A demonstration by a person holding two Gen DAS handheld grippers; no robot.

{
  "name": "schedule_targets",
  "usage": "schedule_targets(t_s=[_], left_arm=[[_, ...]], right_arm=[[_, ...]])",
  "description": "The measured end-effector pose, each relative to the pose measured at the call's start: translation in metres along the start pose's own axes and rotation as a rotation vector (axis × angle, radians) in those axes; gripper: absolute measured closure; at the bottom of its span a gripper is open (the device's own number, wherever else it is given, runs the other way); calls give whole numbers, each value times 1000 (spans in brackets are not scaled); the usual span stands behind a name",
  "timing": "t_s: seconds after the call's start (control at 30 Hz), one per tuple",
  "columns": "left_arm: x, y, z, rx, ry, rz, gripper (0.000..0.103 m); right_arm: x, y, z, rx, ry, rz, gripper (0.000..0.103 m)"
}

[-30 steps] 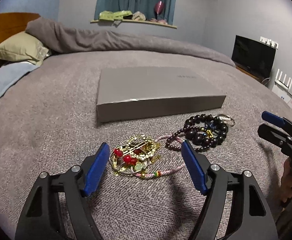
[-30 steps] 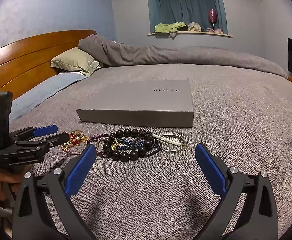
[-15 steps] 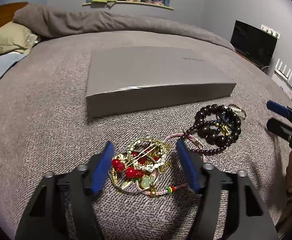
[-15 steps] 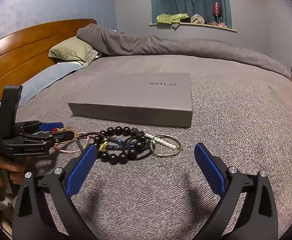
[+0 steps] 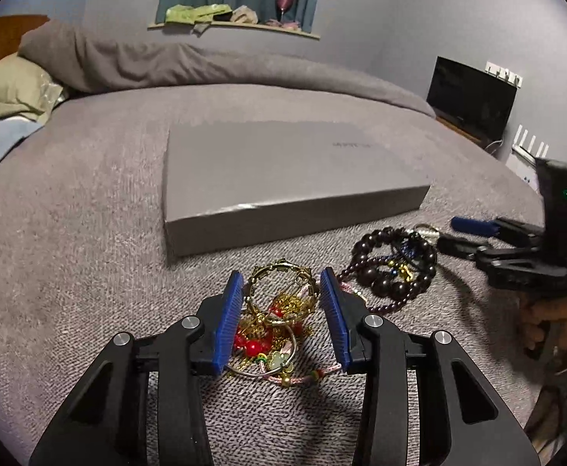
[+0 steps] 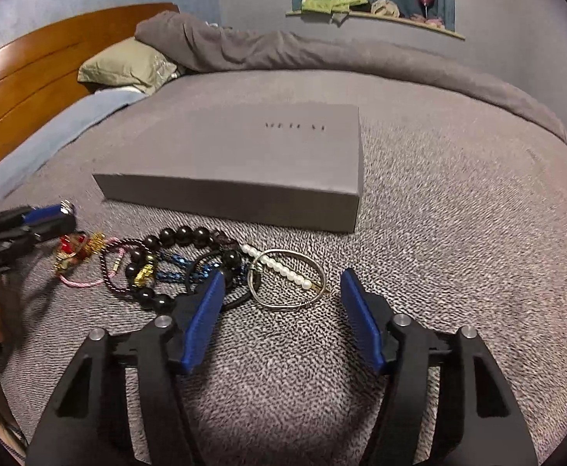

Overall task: Organize jewelry
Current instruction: 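Grasp the gold wreath brooch with the left tool while the right tool grasps the silver bangle, then carry the brooch onto the grey box with the left tool while the right tool sets the bangle there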

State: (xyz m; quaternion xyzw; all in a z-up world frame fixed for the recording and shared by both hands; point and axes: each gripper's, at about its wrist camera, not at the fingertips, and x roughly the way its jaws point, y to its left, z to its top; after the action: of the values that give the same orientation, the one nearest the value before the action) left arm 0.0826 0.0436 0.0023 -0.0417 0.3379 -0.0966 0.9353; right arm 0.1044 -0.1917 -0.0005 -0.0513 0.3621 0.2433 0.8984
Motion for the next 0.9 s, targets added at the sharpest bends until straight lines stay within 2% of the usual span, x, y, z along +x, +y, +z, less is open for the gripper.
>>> schedule_targets(t_s=[0.13, 0.23, 0.4, 0.67, 0.9], left_arm=[[-5, -1, 2, 8, -17, 0, 61], [-8, -1, 4, 9, -28, -8, 61], [-13, -2, 6, 6, -46, -11, 61], [-17, -7, 10, 18, -67, -19, 61], [-16, -15, 29, 59, -93, 17, 61]], right_arm=[[13, -2, 0, 7, 33, 4, 47], [18, -3, 1, 8, 44, 6, 55], [15, -6, 3, 17, 27, 15, 56], [-12, -17, 9, 54, -68, 29, 56], [-25, -21, 24, 74, -153, 29, 56]])
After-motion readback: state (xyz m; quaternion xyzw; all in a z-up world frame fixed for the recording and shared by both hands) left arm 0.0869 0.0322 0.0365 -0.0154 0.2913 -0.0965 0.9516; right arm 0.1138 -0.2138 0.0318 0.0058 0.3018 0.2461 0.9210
